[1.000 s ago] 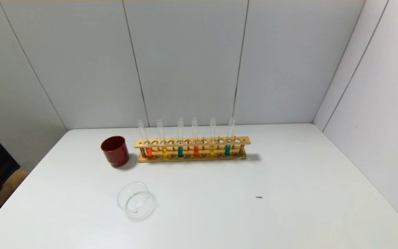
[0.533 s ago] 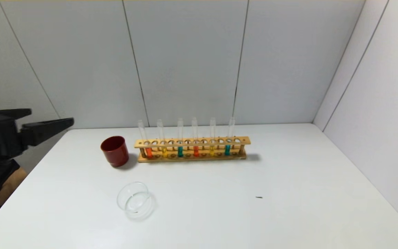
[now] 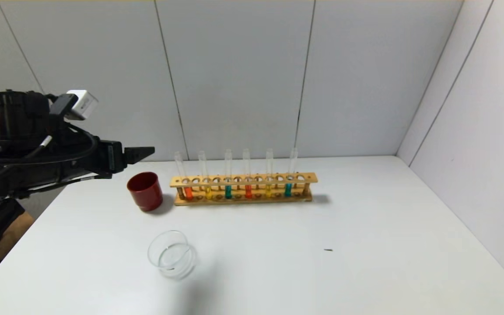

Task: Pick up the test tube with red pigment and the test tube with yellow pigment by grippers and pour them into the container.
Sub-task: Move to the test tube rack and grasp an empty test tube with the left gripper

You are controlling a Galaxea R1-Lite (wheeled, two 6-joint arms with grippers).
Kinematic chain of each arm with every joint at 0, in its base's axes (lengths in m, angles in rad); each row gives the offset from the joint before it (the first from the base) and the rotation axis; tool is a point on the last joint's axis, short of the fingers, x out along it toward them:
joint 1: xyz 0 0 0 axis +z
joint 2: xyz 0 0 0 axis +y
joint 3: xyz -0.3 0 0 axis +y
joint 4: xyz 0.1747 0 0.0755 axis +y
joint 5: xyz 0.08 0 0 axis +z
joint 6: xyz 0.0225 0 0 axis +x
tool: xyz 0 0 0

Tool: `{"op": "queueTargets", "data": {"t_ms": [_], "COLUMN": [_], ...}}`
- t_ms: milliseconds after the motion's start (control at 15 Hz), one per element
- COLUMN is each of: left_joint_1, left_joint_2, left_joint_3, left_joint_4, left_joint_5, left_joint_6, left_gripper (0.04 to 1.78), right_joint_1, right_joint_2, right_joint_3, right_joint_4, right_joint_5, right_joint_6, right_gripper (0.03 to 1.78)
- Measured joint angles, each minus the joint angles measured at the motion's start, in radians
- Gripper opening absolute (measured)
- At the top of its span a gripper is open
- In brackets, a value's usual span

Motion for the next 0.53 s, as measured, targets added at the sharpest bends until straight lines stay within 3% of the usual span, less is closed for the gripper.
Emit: {"op": "queueTargets", "data": {"t_ms": [533], "left_joint_1": [-0.020], "left_joint_2": [0.275], "left_joint_3": [-0.068], "left_joint_4": [-0.139], "left_joint_5": [0.003], "left_joint_6": [-0.004], "left_gripper": [1.75], "right_joint_1": [0.000], "right_joint_2": [0.000], "right_joint_3": [0.000], "right_joint_4": [0.000], "right_joint_5": [0.000], "right_joint_6": [0.000], "right_gripper": [1.75]}}
